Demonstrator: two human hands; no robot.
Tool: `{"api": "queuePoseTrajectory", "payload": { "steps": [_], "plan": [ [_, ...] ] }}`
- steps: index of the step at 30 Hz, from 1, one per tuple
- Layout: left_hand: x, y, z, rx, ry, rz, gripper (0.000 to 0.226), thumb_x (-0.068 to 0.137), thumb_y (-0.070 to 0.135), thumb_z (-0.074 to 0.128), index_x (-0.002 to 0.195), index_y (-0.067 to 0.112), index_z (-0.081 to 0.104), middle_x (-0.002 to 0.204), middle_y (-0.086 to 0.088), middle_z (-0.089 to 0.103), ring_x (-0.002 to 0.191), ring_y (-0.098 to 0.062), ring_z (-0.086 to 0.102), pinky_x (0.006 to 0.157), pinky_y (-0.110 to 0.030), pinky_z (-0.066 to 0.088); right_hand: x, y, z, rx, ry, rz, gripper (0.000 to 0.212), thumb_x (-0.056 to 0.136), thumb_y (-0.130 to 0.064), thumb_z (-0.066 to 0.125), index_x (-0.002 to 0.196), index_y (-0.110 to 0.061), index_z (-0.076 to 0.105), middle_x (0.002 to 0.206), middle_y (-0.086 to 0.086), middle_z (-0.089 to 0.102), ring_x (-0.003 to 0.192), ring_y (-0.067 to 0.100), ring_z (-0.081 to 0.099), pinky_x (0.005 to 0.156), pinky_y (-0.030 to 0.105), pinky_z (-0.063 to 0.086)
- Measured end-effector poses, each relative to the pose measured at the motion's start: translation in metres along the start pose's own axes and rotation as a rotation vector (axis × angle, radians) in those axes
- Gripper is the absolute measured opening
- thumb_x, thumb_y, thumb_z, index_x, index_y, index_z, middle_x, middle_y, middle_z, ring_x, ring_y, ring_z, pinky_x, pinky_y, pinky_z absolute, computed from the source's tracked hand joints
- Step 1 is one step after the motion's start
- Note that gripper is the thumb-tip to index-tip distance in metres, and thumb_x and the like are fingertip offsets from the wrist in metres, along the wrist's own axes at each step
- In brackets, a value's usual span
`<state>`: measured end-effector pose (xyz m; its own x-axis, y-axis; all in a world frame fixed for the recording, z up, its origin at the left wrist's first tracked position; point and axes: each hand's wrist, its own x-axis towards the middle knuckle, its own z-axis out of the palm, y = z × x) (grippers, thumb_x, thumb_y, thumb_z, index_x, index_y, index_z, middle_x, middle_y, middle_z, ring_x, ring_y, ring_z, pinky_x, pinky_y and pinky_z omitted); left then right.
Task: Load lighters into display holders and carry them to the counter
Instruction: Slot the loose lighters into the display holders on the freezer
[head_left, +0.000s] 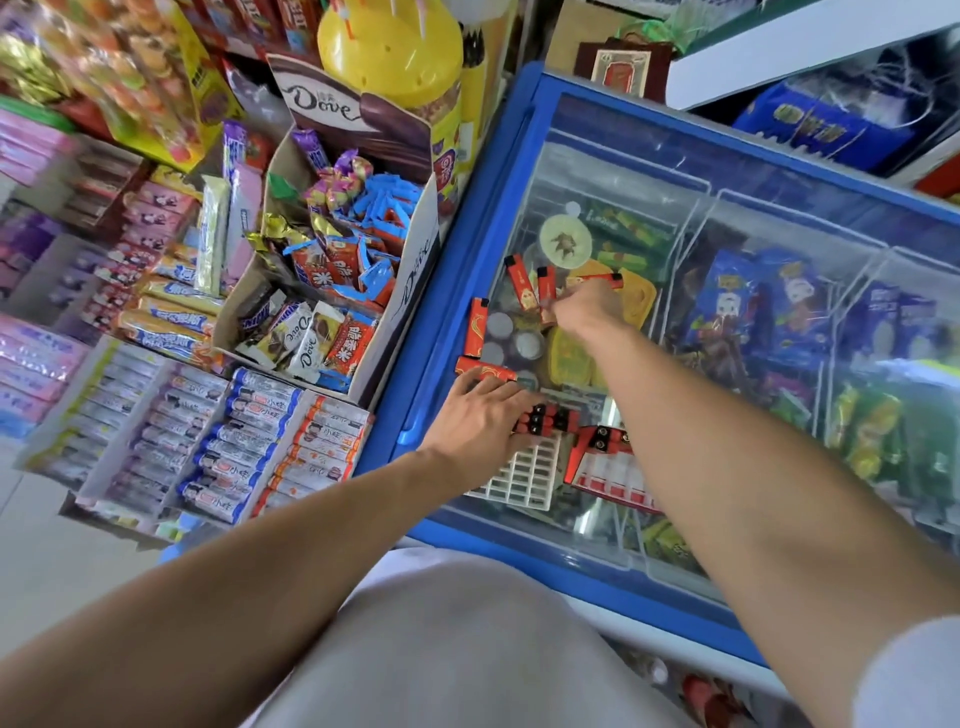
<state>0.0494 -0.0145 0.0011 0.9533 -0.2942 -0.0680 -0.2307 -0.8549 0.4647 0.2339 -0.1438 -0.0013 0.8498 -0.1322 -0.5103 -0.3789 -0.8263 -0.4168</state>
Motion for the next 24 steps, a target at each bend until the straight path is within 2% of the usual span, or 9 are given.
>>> {"api": "queuePoseTrajectory", "payload": {
  "steps": [4, 6, 9, 11, 15, 17, 20, 22, 24],
  "plan": [
    [0.002, 0.0, 0.002, -0.026, -0.01, -0.011, 0.051, 0.093, 0.049, 0.065, 0.137, 0.023, 0.059, 0.13, 0.002, 0.066, 0.126, -0.022, 0.055, 0.116, -0.039, 0.024, -0.003, 0.006, -0.004, 0.044, -0.034, 0.006, 0.027, 0.083, -0.026, 0.078, 0.099, -0.005, 0.071, 0.096, 0.007, 0.072, 0.08, 0.02, 0.066, 0.074, 0.033, 0.058],
    [0.002, -0.001, 0.002, -0.027, -0.019, -0.012, 0.052, 0.094, 0.049, 0.064, 0.139, 0.024, 0.057, 0.134, 0.003, 0.064, 0.13, -0.021, 0.053, 0.116, -0.036, 0.02, -0.009, 0.012, -0.008, 0.043, -0.026, -0.029, 0.027, 0.085, -0.022, 0.076, 0.107, -0.006, 0.072, 0.106, 0.008, 0.073, 0.084, 0.019, 0.066, 0.08, 0.035, 0.057],
    [0.002, -0.001, 0.0, -0.028, -0.033, 0.001, 0.052, 0.093, 0.046, 0.066, 0.138, 0.021, 0.057, 0.133, 0.0, 0.065, 0.128, -0.024, 0.055, 0.115, -0.04, 0.027, -0.033, 0.019, -0.023, 0.178, -0.033, -0.14, 0.059, 0.091, -0.014, 0.07, 0.144, -0.025, 0.048, 0.126, 0.002, 0.063, 0.099, 0.018, 0.065, 0.083, 0.036, 0.056],
    [0.002, -0.003, -0.002, -0.039, -0.053, 0.005, 0.053, 0.092, 0.045, 0.068, 0.138, 0.02, 0.056, 0.134, -0.003, 0.064, 0.127, -0.027, 0.055, 0.112, -0.044, 0.034, -0.06, 0.028, -0.04, 0.278, -0.041, -0.225, 0.068, 0.093, -0.009, 0.067, 0.146, -0.04, 0.038, 0.116, -0.005, 0.061, 0.094, 0.014, 0.064, 0.082, 0.039, 0.059],
    [0.005, -0.005, -0.002, -0.097, -0.094, -0.017, 0.059, 0.092, 0.045, 0.068, 0.143, 0.02, 0.051, 0.139, -0.002, 0.06, 0.131, -0.026, 0.05, 0.111, -0.046, 0.037, -0.129, 0.059, -0.063, 0.28, -0.057, -0.349, 0.044, 0.093, -0.02, 0.069, 0.124, -0.044, 0.05, 0.102, -0.01, 0.066, 0.09, 0.014, 0.069, 0.085, 0.045, 0.058],
    [0.005, -0.005, -0.005, -0.161, -0.064, -0.041, 0.066, 0.088, 0.045, 0.071, 0.145, 0.02, 0.049, 0.138, -0.002, 0.059, 0.132, -0.026, 0.049, 0.112, -0.044, 0.037, -0.16, 0.07, -0.067, 0.178, -0.042, -0.399, 0.026, 0.095, -0.033, 0.067, 0.119, -0.037, 0.056, 0.099, -0.013, 0.07, 0.086, 0.004, 0.068, 0.081, 0.032, 0.056],
    [-0.003, -0.004, -0.01, -0.183, 0.013, -0.065, 0.079, 0.084, 0.049, 0.075, 0.149, 0.022, 0.04, 0.145, 0.001, 0.05, 0.137, -0.023, 0.041, 0.116, -0.046, 0.033, -0.19, 0.082, -0.065, 0.046, -0.02, -0.474, 0.017, 0.096, -0.035, 0.065, 0.111, -0.029, 0.064, 0.093, -0.019, 0.066, 0.073, -0.012, 0.059, 0.065, 0.006, 0.041],
    [-0.013, -0.004, -0.012, -0.198, 0.065, -0.062, 0.083, 0.083, 0.046, 0.075, 0.152, 0.021, 0.036, 0.153, 0.001, 0.042, 0.143, -0.023, 0.034, 0.12, -0.045, 0.029, -0.197, 0.089, -0.06, -0.045, -0.004, -0.505, 0.018, 0.095, -0.037, 0.065, 0.111, -0.029, 0.067, 0.099, -0.015, 0.064, 0.083, -0.009, 0.057, 0.071, 0.006, 0.037],
    [-0.026, -0.006, -0.013, -0.195, 0.099, -0.057, 0.085, 0.085, 0.041, 0.075, 0.155, 0.021, 0.03, 0.159, 0.0, 0.032, 0.147, -0.02, 0.028, 0.122, -0.039, 0.023, -0.195, 0.094, -0.051, -0.112, 0.023, -0.514, 0.022, 0.094, -0.038, 0.066, 0.114, -0.03, 0.069, 0.112, -0.012, 0.064, 0.102, 0.002, 0.056, 0.086, 0.019, 0.04]
  ]
}}
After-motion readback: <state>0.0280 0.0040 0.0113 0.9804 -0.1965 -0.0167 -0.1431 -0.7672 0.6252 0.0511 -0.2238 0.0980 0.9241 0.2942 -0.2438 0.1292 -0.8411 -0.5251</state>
